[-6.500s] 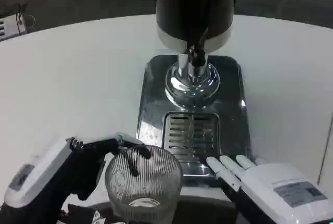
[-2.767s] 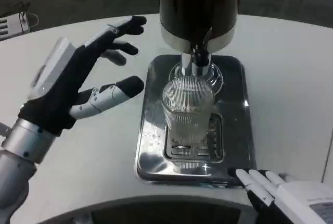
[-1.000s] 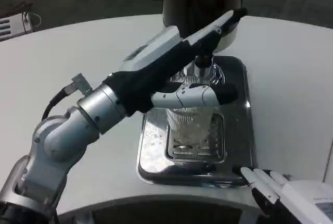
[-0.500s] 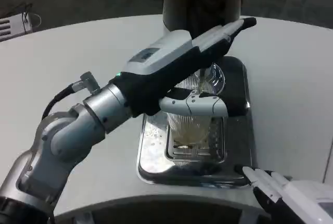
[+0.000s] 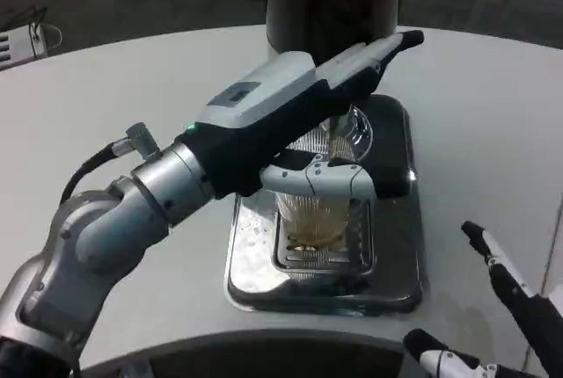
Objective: Grasp the cup under the faucet to collect the drink, then remove the cup.
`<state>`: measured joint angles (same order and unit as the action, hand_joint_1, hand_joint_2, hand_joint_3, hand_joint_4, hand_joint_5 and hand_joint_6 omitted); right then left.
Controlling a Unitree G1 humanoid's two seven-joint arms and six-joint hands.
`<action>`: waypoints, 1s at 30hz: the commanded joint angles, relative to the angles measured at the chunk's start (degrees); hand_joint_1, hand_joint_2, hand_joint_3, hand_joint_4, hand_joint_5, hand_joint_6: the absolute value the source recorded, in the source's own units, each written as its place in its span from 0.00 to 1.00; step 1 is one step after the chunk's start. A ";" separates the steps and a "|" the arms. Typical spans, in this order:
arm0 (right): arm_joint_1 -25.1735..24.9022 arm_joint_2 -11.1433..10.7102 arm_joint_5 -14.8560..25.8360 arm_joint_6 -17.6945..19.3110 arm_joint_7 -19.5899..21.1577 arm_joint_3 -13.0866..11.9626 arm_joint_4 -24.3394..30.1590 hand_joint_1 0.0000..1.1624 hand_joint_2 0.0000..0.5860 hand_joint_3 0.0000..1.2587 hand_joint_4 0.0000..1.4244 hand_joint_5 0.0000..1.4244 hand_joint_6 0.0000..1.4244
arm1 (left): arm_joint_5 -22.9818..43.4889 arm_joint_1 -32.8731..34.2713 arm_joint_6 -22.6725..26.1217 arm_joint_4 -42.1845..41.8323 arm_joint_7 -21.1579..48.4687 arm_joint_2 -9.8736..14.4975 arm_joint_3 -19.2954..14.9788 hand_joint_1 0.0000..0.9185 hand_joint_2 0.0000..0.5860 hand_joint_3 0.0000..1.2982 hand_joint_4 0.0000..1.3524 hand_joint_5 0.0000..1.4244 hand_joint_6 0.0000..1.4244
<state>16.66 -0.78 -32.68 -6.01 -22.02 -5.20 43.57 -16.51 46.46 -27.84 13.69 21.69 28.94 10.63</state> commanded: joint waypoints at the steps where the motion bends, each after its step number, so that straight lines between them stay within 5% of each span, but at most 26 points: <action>1: -5.46 0.59 0.17 0.55 6.86 3.88 -6.55 0.58 0.39 0.00 0.00 0.00 0.00 | -1.78 -2.89 1.86 1.24 1.85 1.32 0.99 0.00 0.12 0.00 0.00 0.00 0.07; 14: -20.56 0.04 -0.46 -2.83 15.76 10.81 -19.63 0.63 0.37 0.00 0.00 0.00 0.00 | -0.63 -3.10 2.56 0.70 2.53 2.41 -0.20 0.00 0.13 0.00 0.00 0.00 0.07; 30: -30.45 -0.19 1.70 -2.84 22.60 12.97 -33.83 0.68 0.35 0.00 0.00 0.00 0.00 | 1.20 -1.24 2.49 2.03 3.49 3.67 -1.03 0.00 0.08 0.00 0.00 0.00 0.07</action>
<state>-12.93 -1.02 -31.85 -8.81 -0.73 7.45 11.52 -13.81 46.55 -27.73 13.30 23.59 30.99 9.69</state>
